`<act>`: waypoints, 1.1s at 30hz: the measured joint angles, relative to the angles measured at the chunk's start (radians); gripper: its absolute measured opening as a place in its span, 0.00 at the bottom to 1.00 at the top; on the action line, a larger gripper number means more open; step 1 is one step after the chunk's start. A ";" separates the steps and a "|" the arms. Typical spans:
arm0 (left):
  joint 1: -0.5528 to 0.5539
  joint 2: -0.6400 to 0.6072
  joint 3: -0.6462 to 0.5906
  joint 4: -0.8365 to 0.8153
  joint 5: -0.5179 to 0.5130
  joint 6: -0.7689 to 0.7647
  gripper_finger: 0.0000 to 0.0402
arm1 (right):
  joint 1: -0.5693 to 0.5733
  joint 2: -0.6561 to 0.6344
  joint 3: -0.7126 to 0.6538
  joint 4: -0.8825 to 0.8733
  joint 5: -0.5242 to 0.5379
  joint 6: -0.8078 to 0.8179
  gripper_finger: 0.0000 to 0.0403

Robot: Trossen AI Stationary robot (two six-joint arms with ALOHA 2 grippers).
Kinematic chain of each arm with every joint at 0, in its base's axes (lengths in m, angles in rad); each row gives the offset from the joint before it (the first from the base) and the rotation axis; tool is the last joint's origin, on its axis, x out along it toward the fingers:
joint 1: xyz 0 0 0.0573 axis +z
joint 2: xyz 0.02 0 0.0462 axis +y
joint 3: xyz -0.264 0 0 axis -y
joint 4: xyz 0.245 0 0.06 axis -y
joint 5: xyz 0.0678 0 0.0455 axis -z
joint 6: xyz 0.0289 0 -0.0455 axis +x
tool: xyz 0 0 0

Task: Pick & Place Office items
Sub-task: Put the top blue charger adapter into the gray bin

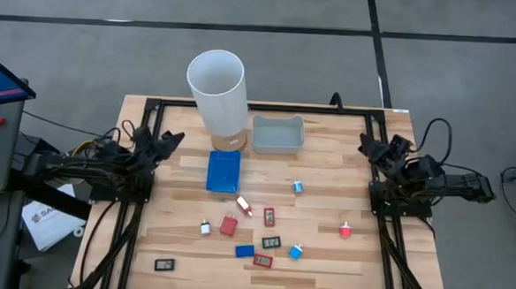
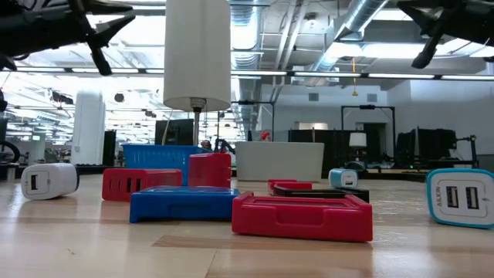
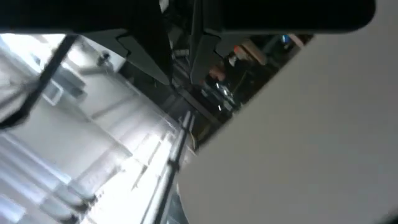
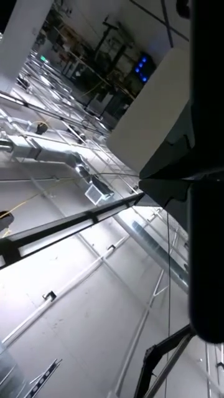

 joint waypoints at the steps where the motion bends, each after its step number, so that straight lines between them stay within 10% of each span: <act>1: 0.000 0.009 0.000 -0.001 0.024 -0.014 0.13 | 0.000 0.000 0.000 0.000 0.000 0.000 0.00; 27: -0.030 0.296 0.000 -0.033 0.211 -0.319 0.15 | -0.016 0.000 0.003 -0.007 0.065 0.066 0.00; 33: -0.119 0.322 0.000 0.101 0.247 -0.339 0.15 | -0.005 0.001 0.012 0.094 -0.134 0.093 0.00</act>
